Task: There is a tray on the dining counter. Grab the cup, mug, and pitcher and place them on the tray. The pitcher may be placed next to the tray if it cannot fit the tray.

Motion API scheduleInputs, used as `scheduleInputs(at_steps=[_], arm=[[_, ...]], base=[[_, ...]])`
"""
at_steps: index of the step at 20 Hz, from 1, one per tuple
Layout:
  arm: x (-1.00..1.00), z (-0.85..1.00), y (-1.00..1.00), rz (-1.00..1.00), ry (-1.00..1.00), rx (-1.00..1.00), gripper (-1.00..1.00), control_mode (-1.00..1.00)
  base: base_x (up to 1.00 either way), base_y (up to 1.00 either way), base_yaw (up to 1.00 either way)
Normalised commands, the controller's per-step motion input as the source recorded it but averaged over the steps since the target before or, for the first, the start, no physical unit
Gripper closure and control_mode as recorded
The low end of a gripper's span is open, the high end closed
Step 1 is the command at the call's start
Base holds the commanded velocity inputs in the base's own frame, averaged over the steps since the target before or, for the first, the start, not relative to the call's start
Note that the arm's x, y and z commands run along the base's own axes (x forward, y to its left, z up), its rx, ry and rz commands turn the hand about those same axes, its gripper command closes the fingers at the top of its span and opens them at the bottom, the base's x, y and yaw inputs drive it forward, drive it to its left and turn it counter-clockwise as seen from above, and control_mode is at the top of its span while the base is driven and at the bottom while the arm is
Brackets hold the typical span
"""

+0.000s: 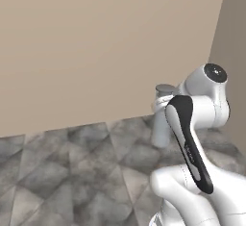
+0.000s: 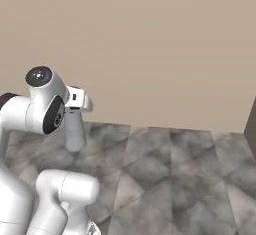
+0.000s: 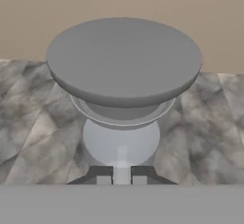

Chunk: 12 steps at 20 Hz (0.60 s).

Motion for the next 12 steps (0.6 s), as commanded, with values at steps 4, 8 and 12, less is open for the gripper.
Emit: scheduleInputs(at_steps=[4,8,12], arm=[[0.00,0.00,0.00,0.00,0.00,0.00,1.00,1.00],[0.00,0.00,0.00,0.00,0.00,0.00,1.00,1.00],[0.00,0.00,0.00,0.00,0.00,0.00,1.00,1.00]], base=[[1.00,-0.23,0.52],[1.00,-0.33,0.61],[1.00,-0.50,0.56]])
